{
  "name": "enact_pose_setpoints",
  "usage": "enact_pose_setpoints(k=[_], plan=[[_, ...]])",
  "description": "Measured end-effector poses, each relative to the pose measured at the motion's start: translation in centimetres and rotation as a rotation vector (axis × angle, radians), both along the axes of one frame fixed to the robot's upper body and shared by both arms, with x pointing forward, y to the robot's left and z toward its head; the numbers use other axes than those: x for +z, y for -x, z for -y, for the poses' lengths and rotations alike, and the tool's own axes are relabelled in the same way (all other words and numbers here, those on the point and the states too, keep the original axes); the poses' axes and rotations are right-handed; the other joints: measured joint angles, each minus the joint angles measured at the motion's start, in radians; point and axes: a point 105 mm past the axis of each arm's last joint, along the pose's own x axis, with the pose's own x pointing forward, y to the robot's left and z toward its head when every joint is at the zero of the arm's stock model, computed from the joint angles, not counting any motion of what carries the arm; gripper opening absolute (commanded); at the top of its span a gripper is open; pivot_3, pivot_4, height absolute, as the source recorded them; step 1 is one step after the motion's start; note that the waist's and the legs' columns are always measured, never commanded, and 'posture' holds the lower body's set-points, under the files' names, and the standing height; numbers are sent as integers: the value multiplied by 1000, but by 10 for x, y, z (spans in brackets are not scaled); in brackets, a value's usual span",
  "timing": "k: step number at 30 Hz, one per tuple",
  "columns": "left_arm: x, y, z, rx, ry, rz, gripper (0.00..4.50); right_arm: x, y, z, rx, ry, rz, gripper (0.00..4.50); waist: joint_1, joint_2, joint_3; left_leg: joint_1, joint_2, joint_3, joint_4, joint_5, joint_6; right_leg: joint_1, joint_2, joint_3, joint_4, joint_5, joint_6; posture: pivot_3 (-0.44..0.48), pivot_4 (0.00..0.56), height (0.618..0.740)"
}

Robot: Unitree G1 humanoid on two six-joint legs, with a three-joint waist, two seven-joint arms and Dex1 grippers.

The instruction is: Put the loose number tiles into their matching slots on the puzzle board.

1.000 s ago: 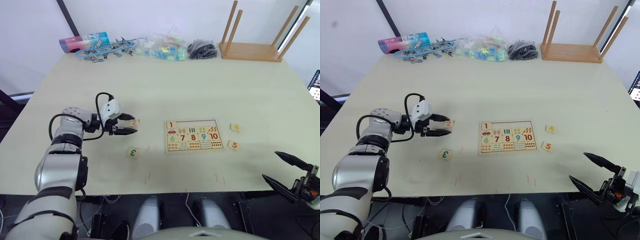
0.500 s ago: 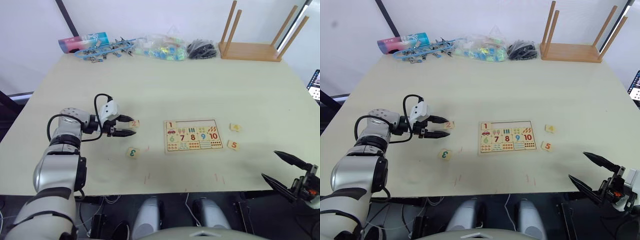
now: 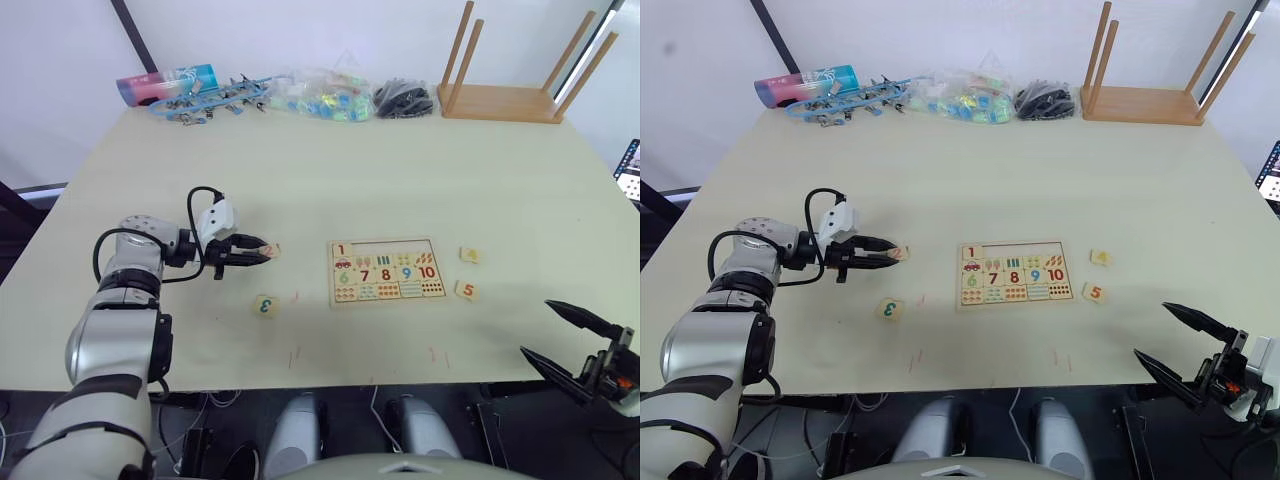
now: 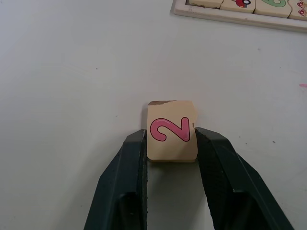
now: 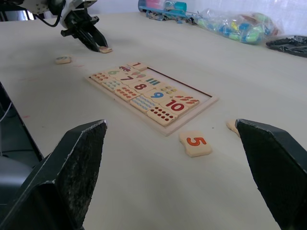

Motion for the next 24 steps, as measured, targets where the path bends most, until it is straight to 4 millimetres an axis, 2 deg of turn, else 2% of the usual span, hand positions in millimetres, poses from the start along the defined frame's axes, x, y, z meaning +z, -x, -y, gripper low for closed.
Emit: enact_pose_setpoints(k=[13, 18, 24], plan=[[4, 4, -1, -55, -22, -10, 1032, 4, 3, -7, 39, -6, -15, 4500, 0, 0, 0, 0, 0, 0, 0, 0, 0, 0, 0, 0, 0, 0, 0, 0, 150, 737], [16, 1, 4, -86, -36, 20, 1032, 8, 3, -10, 46, -6, 0, 4500, 2, -1, 0, -1, 0, 0, 0, 0, 0, 0, 0, 0, 0, 0, 0, 0, 150, 737], [39, -8, 29, -155, -25, 95, 1032, 11, 3, -13, 41, -3, 12, 4500, 1, -1, 1, -1, 0, -1, 1, 0, 0, 0, 0, 0, 0, 0, 0, 0, 150, 737]])
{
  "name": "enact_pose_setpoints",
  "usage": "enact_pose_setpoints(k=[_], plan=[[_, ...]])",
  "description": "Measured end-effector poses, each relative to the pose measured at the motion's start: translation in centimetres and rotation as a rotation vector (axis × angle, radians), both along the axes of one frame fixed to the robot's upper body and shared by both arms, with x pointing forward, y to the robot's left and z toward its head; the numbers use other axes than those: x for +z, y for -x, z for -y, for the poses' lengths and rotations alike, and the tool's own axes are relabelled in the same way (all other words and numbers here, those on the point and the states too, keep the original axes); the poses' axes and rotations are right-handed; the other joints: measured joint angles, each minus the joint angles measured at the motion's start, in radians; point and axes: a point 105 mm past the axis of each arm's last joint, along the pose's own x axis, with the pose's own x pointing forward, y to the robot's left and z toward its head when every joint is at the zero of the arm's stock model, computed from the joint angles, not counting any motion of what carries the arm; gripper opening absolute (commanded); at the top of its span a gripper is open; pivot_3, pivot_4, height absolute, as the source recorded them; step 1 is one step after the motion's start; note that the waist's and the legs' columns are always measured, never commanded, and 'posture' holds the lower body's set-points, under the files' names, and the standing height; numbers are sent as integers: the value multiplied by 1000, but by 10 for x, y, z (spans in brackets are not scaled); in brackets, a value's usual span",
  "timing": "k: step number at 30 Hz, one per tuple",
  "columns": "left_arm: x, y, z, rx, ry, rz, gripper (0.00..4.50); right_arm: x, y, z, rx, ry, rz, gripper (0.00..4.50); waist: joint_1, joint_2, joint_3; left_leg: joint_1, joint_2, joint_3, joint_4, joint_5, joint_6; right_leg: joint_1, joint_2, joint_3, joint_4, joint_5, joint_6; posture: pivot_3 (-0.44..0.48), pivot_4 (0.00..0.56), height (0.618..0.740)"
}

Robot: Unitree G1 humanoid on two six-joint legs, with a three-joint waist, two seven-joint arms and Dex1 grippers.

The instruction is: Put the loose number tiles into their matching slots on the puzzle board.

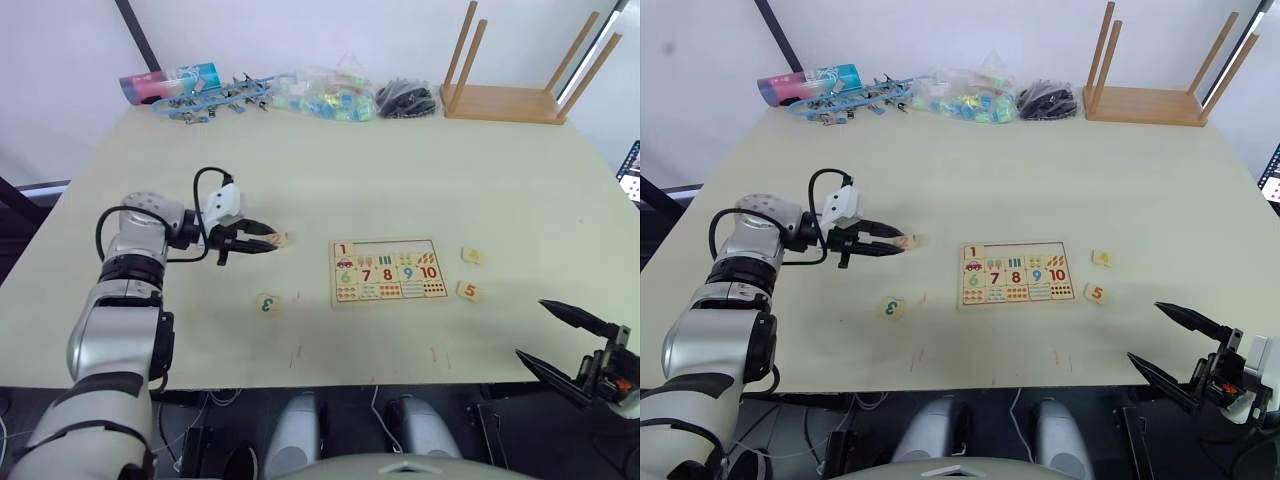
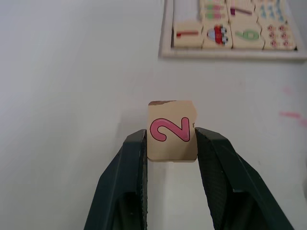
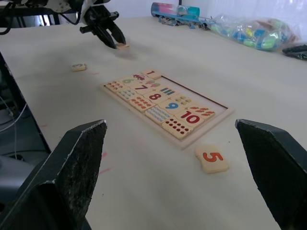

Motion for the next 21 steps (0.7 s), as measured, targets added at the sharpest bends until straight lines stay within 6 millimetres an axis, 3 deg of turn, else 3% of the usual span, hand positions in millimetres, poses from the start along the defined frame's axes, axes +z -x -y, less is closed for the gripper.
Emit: enact_pose_setpoints(k=[7, 21], plan=[[13, -1, 36, -79, -22, 21, 1032, 1, -3, -1, -16, -12, 9, 4500, 0, 0, 0, 0, 0, 0, 0, 0, 0, 0, 0, 0, 0, 0, 0, 0, 150, 737], [31, 17, 104, -162, -26, -45, 1032, 2, -2, -11, -33, -51, 21, 4500, 0, 0, 0, 0, 0, -3, 0, 0, 0, 0, 1, 1, 0, 0, 0, 0, 150, 737]])
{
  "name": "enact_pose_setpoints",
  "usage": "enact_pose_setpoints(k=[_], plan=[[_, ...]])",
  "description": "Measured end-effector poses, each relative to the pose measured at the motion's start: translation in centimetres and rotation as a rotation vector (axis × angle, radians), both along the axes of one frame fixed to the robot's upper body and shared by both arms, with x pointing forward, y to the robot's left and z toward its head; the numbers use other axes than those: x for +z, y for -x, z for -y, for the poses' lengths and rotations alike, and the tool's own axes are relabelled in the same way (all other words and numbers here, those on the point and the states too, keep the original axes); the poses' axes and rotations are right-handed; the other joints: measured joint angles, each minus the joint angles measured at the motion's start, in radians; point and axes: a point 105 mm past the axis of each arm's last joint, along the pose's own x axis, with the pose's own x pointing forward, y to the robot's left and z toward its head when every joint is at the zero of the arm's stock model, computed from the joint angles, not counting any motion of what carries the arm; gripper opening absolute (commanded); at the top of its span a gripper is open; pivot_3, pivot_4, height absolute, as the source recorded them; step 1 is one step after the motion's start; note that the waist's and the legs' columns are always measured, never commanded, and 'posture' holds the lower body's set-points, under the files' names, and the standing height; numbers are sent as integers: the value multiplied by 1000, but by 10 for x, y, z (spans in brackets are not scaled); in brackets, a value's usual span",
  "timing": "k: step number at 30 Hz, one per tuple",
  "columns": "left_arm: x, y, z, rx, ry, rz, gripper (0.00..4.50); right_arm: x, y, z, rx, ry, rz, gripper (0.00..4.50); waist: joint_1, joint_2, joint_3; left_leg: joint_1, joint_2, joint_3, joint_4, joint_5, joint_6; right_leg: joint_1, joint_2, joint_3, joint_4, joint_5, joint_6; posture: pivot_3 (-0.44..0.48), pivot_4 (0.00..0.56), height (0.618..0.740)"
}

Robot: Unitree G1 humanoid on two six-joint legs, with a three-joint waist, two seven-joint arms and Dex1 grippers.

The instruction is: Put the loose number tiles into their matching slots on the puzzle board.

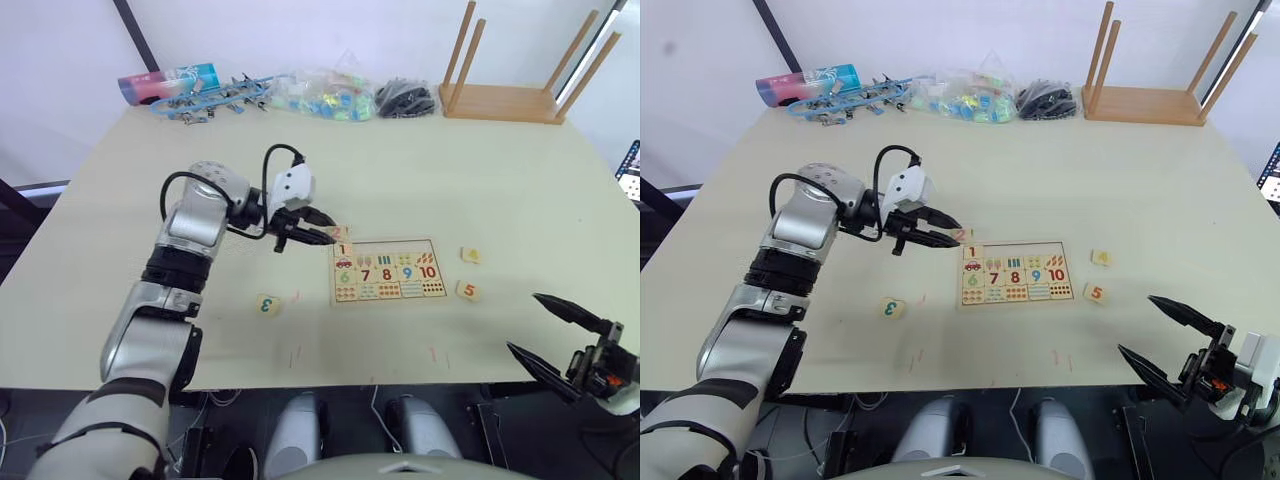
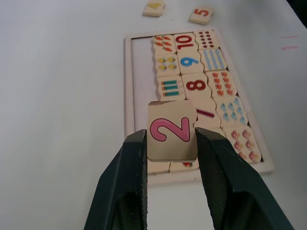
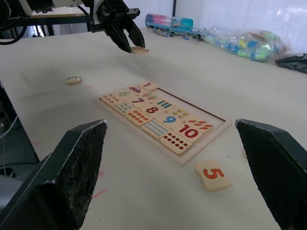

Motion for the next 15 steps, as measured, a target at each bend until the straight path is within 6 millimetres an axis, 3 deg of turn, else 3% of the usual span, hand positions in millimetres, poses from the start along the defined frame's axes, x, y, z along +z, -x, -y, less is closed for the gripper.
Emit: enact_pose_setpoints(k=[6, 15], plan=[[-4, 2, 23, 24, -58, 7, 1032, -3, 4, 0, -9, -7, -11, 4500, 0, 0, 0, 0, 0, -3, 0, 0, 0, 0, 0, 0, 0, 0, 0, 0, 150, 737], [-4, -10, 40, 94, -155, 42, 1032, -5, 8, 0, -27, -20, 4, 4500, 2, 1, 0, 0, -1, -3, 0, 0, 0, 0, 0, 0, 0, 0, 0, 0, 150, 737]])
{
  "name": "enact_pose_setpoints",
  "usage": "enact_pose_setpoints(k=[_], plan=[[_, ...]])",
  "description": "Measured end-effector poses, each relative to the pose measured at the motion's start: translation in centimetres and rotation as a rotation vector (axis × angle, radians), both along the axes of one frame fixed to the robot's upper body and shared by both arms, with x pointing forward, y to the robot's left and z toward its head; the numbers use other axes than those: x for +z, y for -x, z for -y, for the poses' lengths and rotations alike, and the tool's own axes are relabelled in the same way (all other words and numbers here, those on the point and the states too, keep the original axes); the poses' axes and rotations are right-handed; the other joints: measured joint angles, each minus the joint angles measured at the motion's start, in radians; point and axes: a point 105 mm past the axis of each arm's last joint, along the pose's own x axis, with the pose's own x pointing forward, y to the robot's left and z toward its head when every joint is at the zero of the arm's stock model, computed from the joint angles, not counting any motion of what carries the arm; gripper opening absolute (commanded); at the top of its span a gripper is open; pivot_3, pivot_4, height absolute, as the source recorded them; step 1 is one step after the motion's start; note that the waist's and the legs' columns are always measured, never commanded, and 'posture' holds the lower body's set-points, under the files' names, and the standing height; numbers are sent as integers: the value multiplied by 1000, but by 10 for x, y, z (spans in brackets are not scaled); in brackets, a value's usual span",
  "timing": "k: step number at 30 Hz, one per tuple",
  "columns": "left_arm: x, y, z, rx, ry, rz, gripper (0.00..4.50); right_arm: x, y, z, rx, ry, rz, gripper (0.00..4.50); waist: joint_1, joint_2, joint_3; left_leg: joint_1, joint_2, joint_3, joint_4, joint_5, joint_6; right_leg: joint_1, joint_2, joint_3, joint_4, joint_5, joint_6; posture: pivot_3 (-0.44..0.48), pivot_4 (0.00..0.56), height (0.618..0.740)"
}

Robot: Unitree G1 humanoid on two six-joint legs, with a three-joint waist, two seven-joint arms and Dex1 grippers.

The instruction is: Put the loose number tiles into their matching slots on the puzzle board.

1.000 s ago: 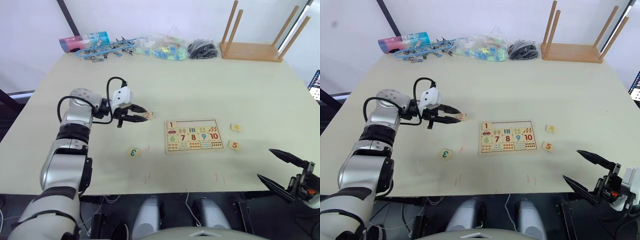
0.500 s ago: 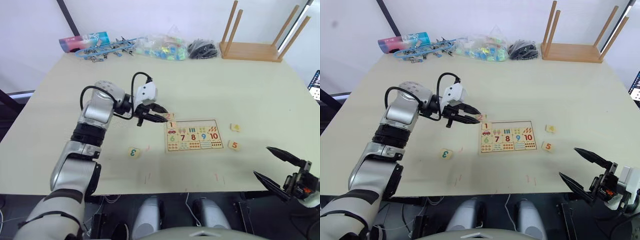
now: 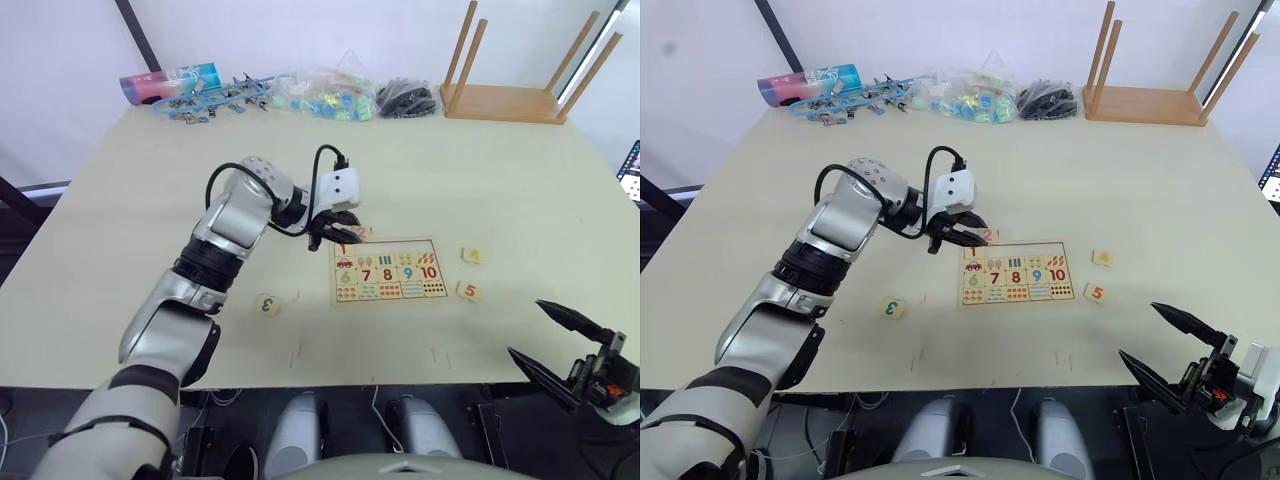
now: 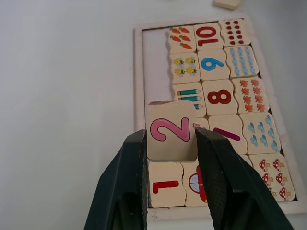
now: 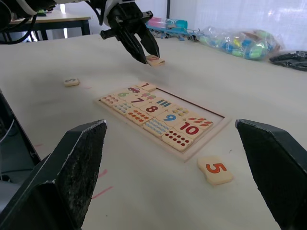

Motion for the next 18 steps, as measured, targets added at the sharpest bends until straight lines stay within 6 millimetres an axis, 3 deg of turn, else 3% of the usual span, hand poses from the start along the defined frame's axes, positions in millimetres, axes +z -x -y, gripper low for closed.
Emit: enact_pose_setpoints(k=[7, 18], plan=[[-19, -2, 6, 14, -83, -36, 1032, -1, 1, 0, -13, 2, 4, 4500, -3, 1, 0, 0, 0, 0, 0, 0, 0, 0, 0, 0, 0, 0, 0, 0, 150, 737], [-21, -17, 9, 34, -142, -9, 1032, 0, 1, -4, -28, 4, 10, 4500, -2, 0, 1, 0, 0, 0, 0, 0, 0, 0, 0, 0, 0, 0, 0, 0, 150, 737]])
